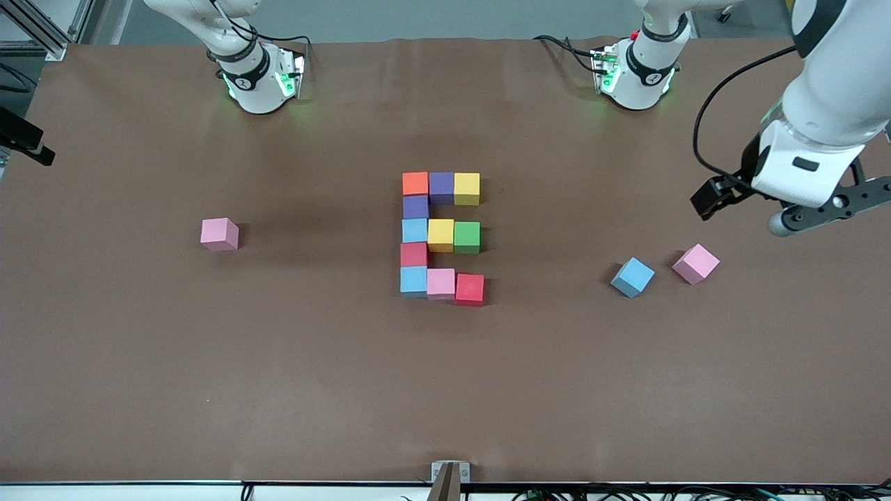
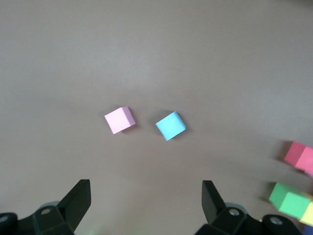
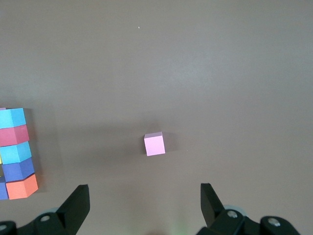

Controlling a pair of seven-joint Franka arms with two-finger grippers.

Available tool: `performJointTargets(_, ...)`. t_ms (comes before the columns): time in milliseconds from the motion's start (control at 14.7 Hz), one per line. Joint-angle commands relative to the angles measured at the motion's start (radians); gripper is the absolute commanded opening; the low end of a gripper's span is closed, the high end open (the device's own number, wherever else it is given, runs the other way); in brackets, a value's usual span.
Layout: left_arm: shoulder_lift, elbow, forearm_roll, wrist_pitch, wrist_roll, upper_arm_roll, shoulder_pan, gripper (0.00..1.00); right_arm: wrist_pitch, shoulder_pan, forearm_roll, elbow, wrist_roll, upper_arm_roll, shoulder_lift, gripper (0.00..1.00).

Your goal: Arrange 11 blocks into digit 3

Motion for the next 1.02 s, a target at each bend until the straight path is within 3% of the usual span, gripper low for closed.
performJointTargets(0,-0.072,-0.068,-0.026,-0.004,0.098,0.062,-0.025,1.00,-0.012,-0.002,-0.011,0.015,-0.008,0.000,0.005,1.00)
performJointTargets(272,-0.138,-0.148,-0.078,-0.002,0.153,0.143,-0.076,1.00,-0.012,-0.002,-0.011,0.015,-0.008,0.000,0.005,1.00)
performJointTargets(543,-0.207,-0.245,-0.101,0.025,0.180,0.175,-0.111,1.00,-0.012,-0.002,-0.011,0.015,-0.008,0.000,0.005,1.00)
performJointTargets(951,-0.244,-0.282,-0.116,0.025,0.231,0.231,-0.142,1.00,-0.012,-0.002,-0.011,0.015,-0.008,0.000,0.005,1.00)
